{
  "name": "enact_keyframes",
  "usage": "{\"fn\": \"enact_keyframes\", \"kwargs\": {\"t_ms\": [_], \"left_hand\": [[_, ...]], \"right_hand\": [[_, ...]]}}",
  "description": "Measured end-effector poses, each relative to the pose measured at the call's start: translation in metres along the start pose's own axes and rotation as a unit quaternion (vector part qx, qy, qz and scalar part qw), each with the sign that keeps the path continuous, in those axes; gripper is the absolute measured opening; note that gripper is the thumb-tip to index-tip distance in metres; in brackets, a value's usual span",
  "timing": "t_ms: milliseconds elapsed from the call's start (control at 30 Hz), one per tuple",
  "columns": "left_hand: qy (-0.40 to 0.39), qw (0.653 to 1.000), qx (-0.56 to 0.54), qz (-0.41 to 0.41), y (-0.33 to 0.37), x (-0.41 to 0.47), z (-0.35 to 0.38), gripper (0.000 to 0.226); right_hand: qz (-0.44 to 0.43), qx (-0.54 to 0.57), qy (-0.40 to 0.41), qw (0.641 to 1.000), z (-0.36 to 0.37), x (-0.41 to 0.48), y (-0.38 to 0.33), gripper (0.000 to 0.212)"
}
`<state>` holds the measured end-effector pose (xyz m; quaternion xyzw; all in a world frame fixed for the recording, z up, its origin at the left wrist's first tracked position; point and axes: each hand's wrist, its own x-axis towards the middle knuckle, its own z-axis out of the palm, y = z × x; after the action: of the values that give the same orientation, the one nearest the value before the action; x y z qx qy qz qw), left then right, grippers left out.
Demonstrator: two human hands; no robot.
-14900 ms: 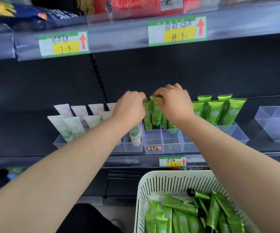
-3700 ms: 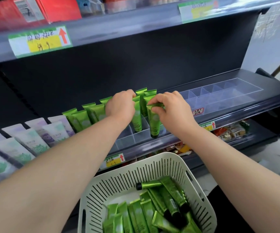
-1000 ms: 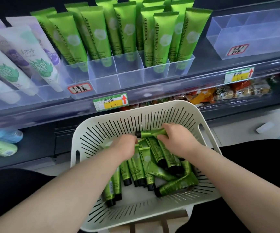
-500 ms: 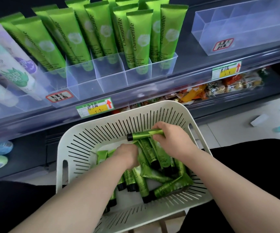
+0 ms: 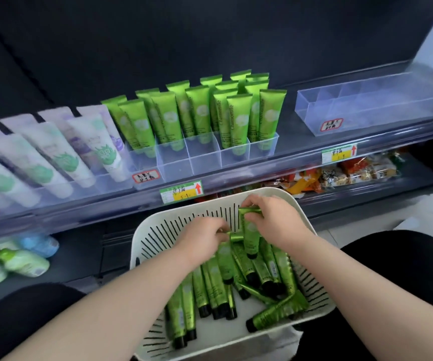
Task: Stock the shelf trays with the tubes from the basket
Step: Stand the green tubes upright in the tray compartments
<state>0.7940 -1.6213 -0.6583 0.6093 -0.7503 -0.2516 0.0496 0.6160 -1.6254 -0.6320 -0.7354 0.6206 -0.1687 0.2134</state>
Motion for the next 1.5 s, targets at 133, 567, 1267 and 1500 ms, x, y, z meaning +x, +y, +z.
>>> {"fn": "enact_keyframes", "kwargs": {"t_ms": [133, 567, 1267, 1500], "left_hand": [[0.133, 0.991, -0.018, 0.024, 0.016, -0.012, -0.042, 0.022], [0.390, 0.920, -0.012, 0.038, 0.057, 0.000, -0.184, 0.024], [0.308, 0.944, 0.118, -0.027, 0.055, 0.078, -0.190, 0.036], [0.341, 0.933, 0.113, 0.017, 0.053, 0.057, -0.203, 0.036]], "right_hand": [[-0.034, -0.029, 0.067, 0.997, -0.034, -0.002, -0.021, 0.019], [-0.105, -0.053, 0.186, 0.975, -0.108, 0.018, -0.072, 0.020], [-0.130, -0.027, 0.196, 0.972, -0.116, 0.052, -0.065, 0.016], [-0.148, -0.052, 0.212, 0.965, -0.123, 0.059, -0.087, 0.016]]}}
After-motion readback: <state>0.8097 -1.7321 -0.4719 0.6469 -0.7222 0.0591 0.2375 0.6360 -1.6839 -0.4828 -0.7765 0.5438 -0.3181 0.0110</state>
